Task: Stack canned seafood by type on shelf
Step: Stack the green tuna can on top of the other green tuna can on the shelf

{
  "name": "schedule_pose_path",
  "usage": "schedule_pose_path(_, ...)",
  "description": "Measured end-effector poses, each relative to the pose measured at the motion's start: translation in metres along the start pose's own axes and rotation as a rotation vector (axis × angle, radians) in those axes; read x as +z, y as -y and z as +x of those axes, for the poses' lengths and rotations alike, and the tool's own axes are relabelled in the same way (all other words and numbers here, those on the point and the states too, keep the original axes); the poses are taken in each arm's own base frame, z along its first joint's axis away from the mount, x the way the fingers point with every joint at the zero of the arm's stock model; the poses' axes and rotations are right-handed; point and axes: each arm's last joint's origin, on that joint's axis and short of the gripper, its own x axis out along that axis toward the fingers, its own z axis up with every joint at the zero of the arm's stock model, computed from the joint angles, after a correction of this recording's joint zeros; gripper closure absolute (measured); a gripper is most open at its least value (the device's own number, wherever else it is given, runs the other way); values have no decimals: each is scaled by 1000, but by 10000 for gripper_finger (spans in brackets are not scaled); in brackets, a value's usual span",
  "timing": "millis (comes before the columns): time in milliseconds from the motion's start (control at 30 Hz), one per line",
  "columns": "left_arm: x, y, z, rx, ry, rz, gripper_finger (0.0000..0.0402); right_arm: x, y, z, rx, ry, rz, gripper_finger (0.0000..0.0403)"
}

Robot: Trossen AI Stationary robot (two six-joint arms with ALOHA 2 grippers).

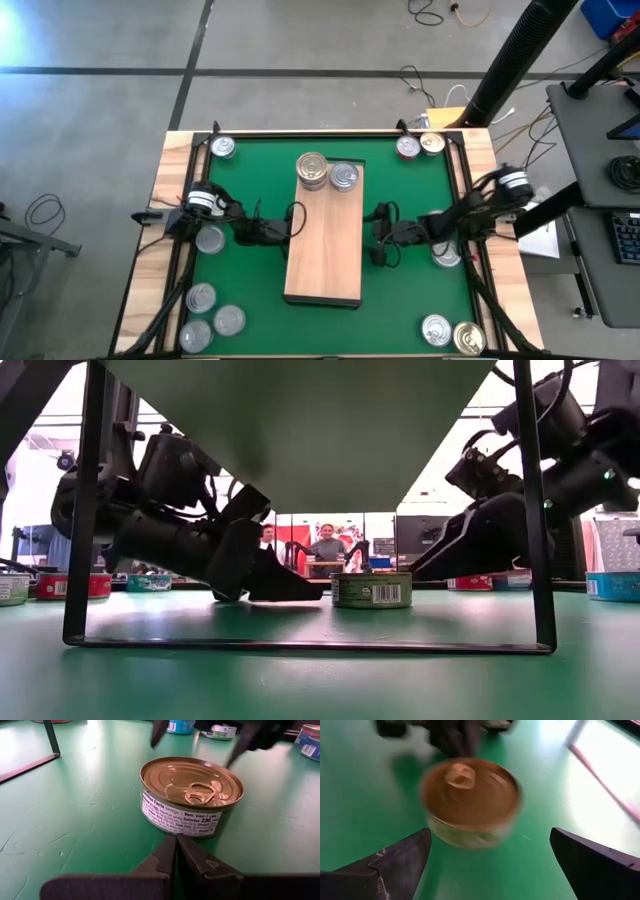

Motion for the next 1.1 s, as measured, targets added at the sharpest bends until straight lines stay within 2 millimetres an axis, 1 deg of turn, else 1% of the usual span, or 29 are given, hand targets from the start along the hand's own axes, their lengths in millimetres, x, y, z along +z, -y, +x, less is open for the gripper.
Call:
schedule_pose_path(133,3,4,10,-42,17,10,402,-7,1,18,62,74,25,3)
schedule_pose_path(200,2,6,18,-62,24,17,402,-12,2,27,66,71,32,3)
schedule_pose_path(333,-3,7,25,-51,32,29,402,-20,3,41,43,44,39,1)
schedule_pose_path(567,-6,6,20,-93,85,20,402,-19,4,42,58,147,37,2)
schedule_pose_path(733,-5,7,23,-89,81,13,402,-21,7,48,43,154,32,2)
schedule_pose_path(867,-4,7,23,-98,86,0,402,-23,7,53,35,157,72,3)
schedule_pose_path(1000,-2,9,27,-107,92,8,402,-21,6,63,26,167,89,17)
schedule_pose_path(1100,-1,9,29,-120,93,15,402,-21,6,66,28,158,93,22)
